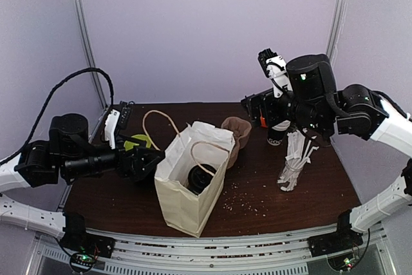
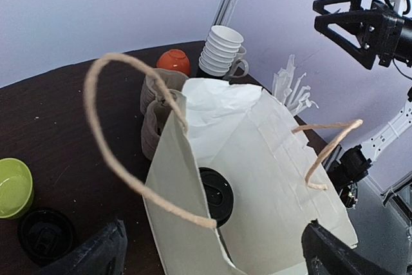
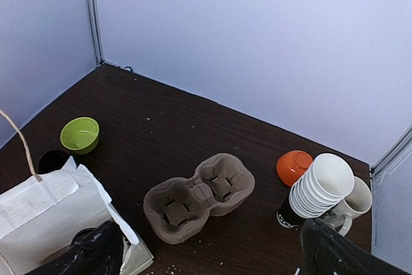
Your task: Pack the takeout coffee
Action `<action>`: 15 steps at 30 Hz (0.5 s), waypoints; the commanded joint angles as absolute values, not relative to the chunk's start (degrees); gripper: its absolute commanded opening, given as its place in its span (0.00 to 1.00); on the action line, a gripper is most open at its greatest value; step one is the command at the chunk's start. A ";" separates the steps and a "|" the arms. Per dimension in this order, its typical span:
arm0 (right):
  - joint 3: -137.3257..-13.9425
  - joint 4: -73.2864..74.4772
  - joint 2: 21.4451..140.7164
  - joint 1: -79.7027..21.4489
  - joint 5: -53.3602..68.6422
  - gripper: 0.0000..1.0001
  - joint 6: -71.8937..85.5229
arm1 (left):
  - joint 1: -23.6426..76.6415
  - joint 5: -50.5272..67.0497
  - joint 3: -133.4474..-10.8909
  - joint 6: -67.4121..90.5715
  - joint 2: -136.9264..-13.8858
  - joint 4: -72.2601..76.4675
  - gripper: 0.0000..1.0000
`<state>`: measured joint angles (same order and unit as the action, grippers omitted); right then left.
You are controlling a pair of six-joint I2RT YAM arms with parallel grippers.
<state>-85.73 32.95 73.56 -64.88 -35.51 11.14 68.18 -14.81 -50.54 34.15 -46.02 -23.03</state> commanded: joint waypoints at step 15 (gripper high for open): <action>-74.91 48.86 62.34 -53.22 -41.44 0.74 27.92 | 67.76 -30.29 -56.80 15.57 -45.07 -10.67 0.98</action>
